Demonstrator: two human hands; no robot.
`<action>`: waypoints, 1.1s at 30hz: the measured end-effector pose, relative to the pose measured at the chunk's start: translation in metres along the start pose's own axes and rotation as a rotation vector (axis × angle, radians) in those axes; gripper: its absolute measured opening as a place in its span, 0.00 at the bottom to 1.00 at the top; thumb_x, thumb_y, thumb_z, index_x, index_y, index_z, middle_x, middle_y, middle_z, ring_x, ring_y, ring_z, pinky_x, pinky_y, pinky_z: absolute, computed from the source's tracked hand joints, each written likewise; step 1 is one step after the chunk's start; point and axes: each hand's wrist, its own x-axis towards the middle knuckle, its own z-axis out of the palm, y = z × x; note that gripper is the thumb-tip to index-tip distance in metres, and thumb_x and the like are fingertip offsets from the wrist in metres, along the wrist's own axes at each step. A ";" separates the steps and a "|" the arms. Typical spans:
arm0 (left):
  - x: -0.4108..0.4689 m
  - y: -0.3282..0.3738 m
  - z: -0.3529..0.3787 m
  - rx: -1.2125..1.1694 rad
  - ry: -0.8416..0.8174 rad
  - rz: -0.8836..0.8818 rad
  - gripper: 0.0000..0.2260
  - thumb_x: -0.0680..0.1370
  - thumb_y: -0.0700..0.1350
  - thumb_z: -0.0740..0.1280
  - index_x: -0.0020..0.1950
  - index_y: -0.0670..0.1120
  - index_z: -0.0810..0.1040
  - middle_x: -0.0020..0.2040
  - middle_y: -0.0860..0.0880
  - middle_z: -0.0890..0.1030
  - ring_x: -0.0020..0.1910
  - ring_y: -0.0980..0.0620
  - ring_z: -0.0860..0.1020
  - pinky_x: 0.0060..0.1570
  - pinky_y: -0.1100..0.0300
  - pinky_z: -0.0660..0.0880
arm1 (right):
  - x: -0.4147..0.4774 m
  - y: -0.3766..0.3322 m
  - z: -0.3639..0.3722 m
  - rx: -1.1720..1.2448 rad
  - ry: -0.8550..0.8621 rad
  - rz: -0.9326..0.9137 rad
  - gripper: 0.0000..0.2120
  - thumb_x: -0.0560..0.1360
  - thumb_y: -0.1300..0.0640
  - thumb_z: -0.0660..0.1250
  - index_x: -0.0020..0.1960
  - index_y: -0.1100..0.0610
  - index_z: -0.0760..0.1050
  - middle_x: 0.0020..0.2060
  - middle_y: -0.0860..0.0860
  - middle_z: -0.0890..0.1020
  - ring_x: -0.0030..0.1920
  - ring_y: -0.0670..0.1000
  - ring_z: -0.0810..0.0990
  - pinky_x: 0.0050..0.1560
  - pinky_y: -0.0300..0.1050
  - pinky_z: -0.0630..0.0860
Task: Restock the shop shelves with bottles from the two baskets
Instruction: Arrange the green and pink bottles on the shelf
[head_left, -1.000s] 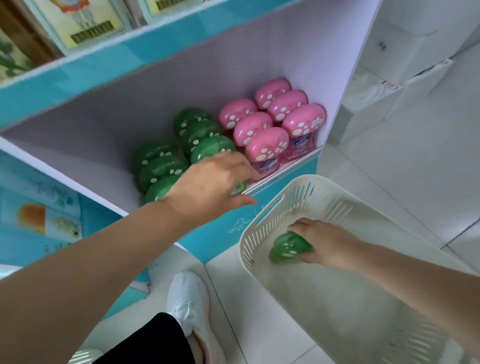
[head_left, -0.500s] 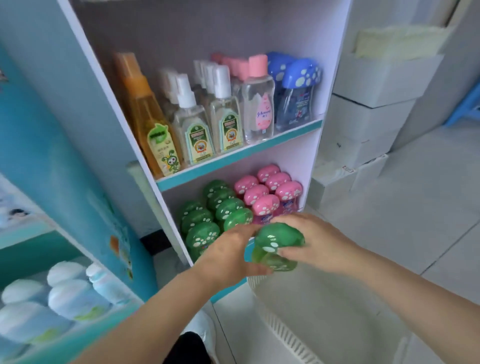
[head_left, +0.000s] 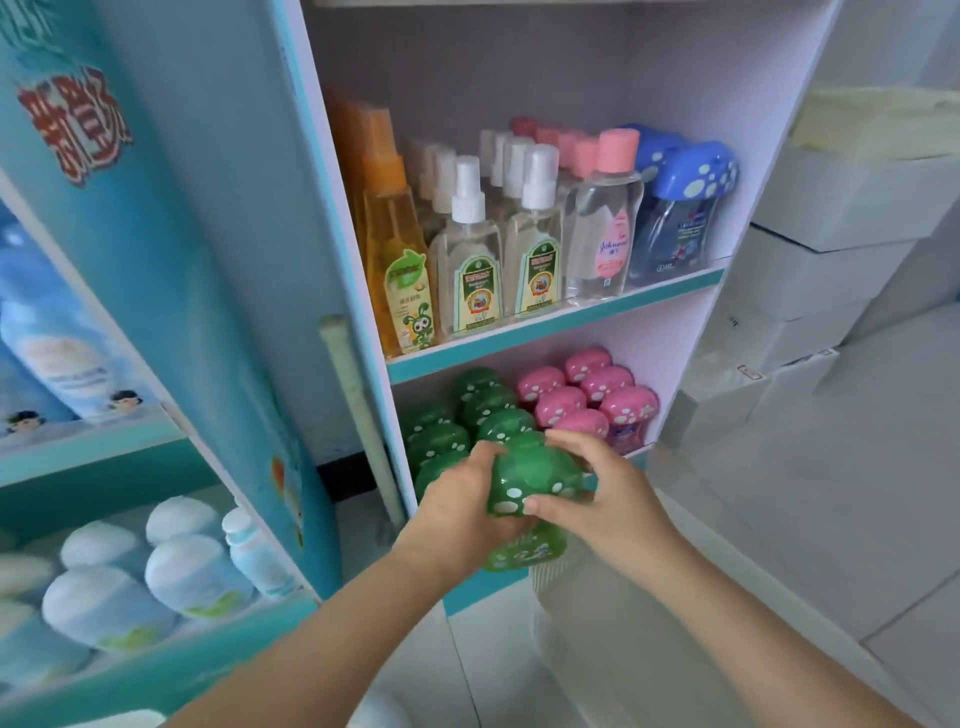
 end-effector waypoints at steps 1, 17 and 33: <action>0.001 -0.007 -0.002 0.021 0.022 -0.033 0.25 0.69 0.52 0.74 0.60 0.48 0.66 0.50 0.52 0.79 0.45 0.54 0.78 0.46 0.63 0.74 | 0.007 0.001 0.007 0.059 -0.023 0.031 0.31 0.64 0.51 0.77 0.64 0.44 0.70 0.57 0.39 0.76 0.57 0.41 0.74 0.57 0.36 0.70; -0.006 -0.074 0.003 0.223 0.067 -0.268 0.26 0.66 0.58 0.74 0.58 0.53 0.67 0.43 0.54 0.79 0.40 0.53 0.77 0.40 0.63 0.72 | 0.069 0.098 0.122 1.130 -0.053 1.004 0.23 0.77 0.49 0.65 0.67 0.60 0.68 0.56 0.59 0.76 0.54 0.59 0.78 0.51 0.53 0.77; -0.004 -0.097 0.009 0.235 0.030 -0.330 0.23 0.67 0.52 0.75 0.55 0.55 0.67 0.44 0.54 0.78 0.42 0.54 0.77 0.42 0.62 0.74 | 0.096 0.094 0.151 1.358 -0.044 1.079 0.11 0.79 0.55 0.62 0.49 0.65 0.71 0.41 0.60 0.74 0.43 0.58 0.76 0.54 0.55 0.76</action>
